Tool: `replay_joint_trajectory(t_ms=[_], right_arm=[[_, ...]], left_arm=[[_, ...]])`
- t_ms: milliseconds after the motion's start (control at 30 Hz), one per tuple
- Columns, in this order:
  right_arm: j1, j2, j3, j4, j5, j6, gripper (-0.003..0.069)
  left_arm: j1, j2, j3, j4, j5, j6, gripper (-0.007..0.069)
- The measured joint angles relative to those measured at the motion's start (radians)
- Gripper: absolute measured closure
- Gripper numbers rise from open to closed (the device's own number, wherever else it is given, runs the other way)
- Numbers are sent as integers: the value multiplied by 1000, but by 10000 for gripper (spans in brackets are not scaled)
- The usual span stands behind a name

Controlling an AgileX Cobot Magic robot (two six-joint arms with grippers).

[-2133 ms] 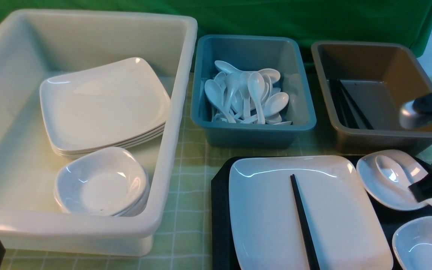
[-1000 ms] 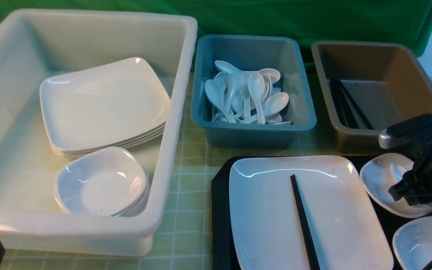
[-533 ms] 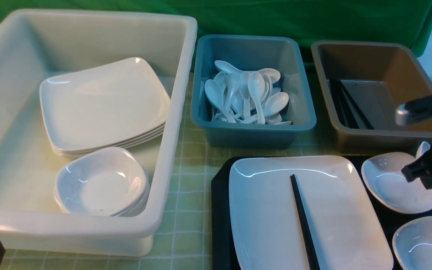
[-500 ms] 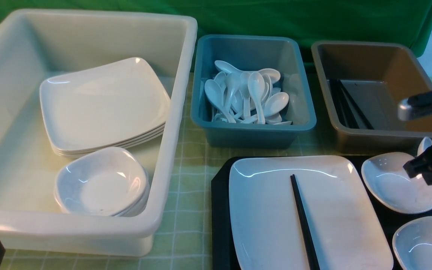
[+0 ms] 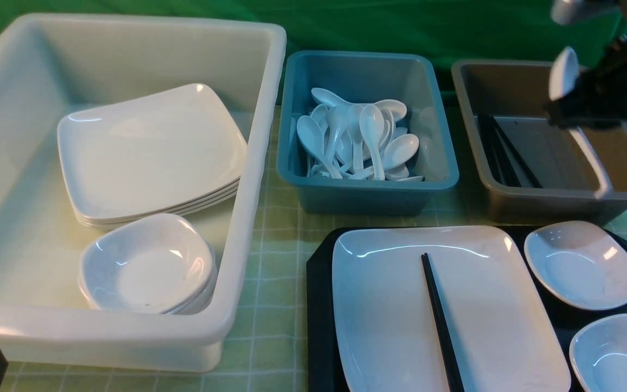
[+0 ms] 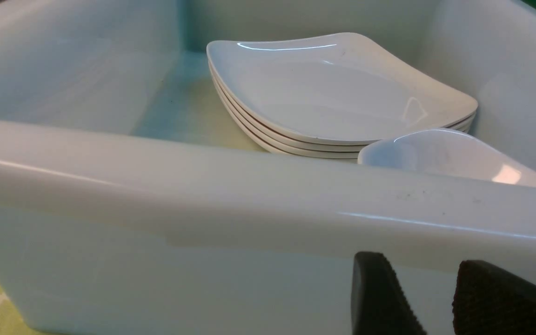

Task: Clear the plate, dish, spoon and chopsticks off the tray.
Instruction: Use the right arm to put the soup spoon into the small storage box in the middle, then use the right arm to grab a pair of chopsticks from the plate

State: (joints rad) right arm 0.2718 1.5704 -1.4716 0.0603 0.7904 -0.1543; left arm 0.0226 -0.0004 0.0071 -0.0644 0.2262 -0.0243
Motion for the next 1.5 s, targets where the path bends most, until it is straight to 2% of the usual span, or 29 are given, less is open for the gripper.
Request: replay_joint_trajectory(t_ms=[67,233,300,367,400,467,533,567,600,667,733,767,800,833,900,1067,1133,1200,1233,1300,1333,1367,1400,1500], right_arm=[[64,94,-98,3,-80,1,641],[144,269,-232,7,-244,4,638],[167,350,-264,7,-326,4,624],[187,417,-287,7,-367,6,566],[188,422,-287,7,-368,6,566],[196,456,-289,7,-354,29,426],[196,456,-289,7,-325,35,359],[196,436,-290,7,-255,36,274],[196,418,-291,7,-202,30,257],[196,395,-291,7,-135,19,261],[196,329,-293,7,55,-5,329],[196,289,-295,7,177,-9,412],[196,283,-296,7,198,-9,412],[196,221,-285,7,332,11,524],[196,146,-234,7,386,68,613],[204,2,-19,7,412,178,636],[225,-81,174,7,385,253,590],[248,-119,284,7,329,303,531],[255,-126,309,7,321,309,523],[307,-152,435,14,230,358,407],[312,-152,443,15,216,366,398],[351,-150,495,21,173,389,334],[373,-144,518,24,144,405,302],[416,-112,545,26,76,438,251]], left_arm=[[0,0,0,0,0,0,396],[0,0,0,0,0,0,396],[0,0,0,0,0,0,396],[0,0,0,0,0,0,396],[0,0,0,0,0,0,396],[0,0,0,0,0,0,396],[0,0,0,0,0,0,396],[0,0,0,0,0,0,396],[0,0,0,0,0,0,396],[0,0,0,0,0,0,396],[0,0,0,0,0,0,396],[0,0,0,0,0,0,396],[0,0,0,0,0,0,396],[0,0,0,0,2,0,396],[0,0,0,0,2,0,396],[0,0,0,0,2,0,396],[0,0,0,0,2,0,396],[0,0,0,0,2,0,396],[0,0,0,0,2,0,396],[0,0,0,0,2,0,396],[0,0,0,0,2,0,396],[0,0,0,0,2,0,396],[0,0,0,0,2,0,396],[0,0,0,0,2,0,396]])
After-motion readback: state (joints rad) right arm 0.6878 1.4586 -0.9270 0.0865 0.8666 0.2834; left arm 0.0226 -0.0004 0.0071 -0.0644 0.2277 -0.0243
